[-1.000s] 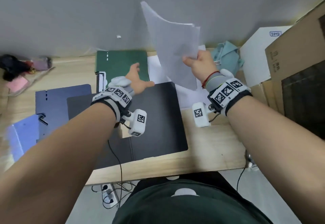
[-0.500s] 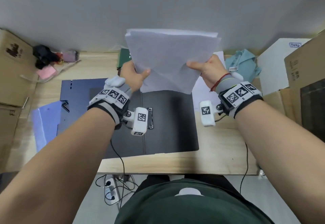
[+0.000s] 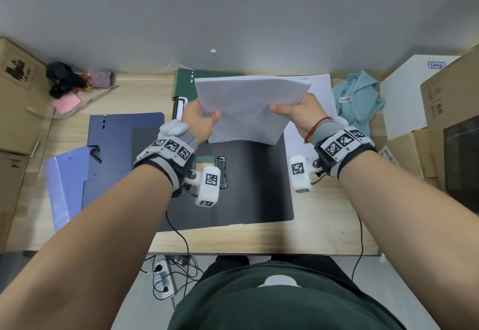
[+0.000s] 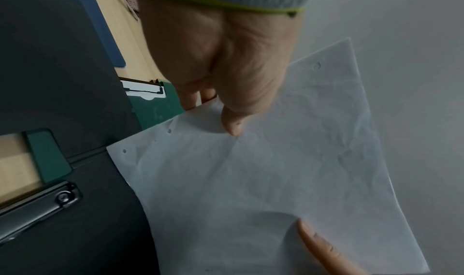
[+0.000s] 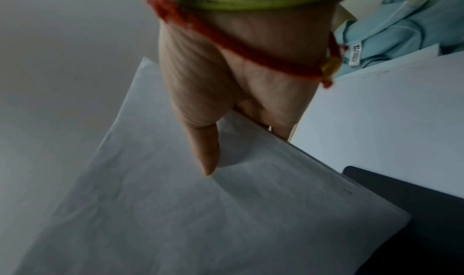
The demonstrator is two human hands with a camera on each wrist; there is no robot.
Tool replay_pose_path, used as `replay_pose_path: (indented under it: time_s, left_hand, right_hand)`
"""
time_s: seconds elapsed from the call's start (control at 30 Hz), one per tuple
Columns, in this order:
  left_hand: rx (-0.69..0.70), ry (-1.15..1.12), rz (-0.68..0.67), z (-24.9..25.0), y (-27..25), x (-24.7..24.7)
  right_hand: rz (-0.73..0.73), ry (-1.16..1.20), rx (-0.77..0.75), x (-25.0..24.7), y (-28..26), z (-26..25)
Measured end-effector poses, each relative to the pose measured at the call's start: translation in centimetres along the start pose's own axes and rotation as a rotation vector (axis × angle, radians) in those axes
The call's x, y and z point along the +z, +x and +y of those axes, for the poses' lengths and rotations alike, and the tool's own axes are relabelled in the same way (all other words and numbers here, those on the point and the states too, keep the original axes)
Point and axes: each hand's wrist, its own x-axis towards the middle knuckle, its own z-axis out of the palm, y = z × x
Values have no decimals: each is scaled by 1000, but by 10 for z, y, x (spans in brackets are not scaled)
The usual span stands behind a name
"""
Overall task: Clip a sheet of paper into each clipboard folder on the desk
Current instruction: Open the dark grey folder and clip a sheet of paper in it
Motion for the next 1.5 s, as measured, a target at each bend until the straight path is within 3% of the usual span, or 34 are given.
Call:
replay_pose_path:
  time_s: [0.13,0.23,0.37,0.53,0.63,0.7,0.8,0.97,1.1,1.27,1.5]
  left_hand:
    - [-104,129,-11,-9,-3,8]
    - [-64,147,-43,-16,-3,8]
    - [4,105,-6,-16,0,-3]
    - [-22,57,0,-23,0,-10]
    - [-57,5,53,-31,0,-11]
    - [-57,-49,57,-38,-4,-8]
    - [-103,-53,-41,-52,-11,2]
    - [-198,50,-203,-78,-28,17]
    - [-372,26,-247,-103,-44,25]
    - [-504,192,-235,-128,-50,35]
    - [-460,530,-225,-119,-49,57]
  right_hand:
    - [7,-177,118,-4,0,21]
    - [14,-317,141,-7,-1,31]
    - [7,-271,68,3,-9,17]
    - [-27,-232,41,23,-19,3]
    - [-70,-70,116,30,-26,11]
    - [-76,-152,223,32,-35,23]
    - [-7,-407,340,18,-32,79]
    - [121,-532,408,17,-66,87]
    - [141,-587,470,-3,-72,105]
    - [132,-665,571,-9,-73,109]
    - [121,-644,604,-14,-62,133]
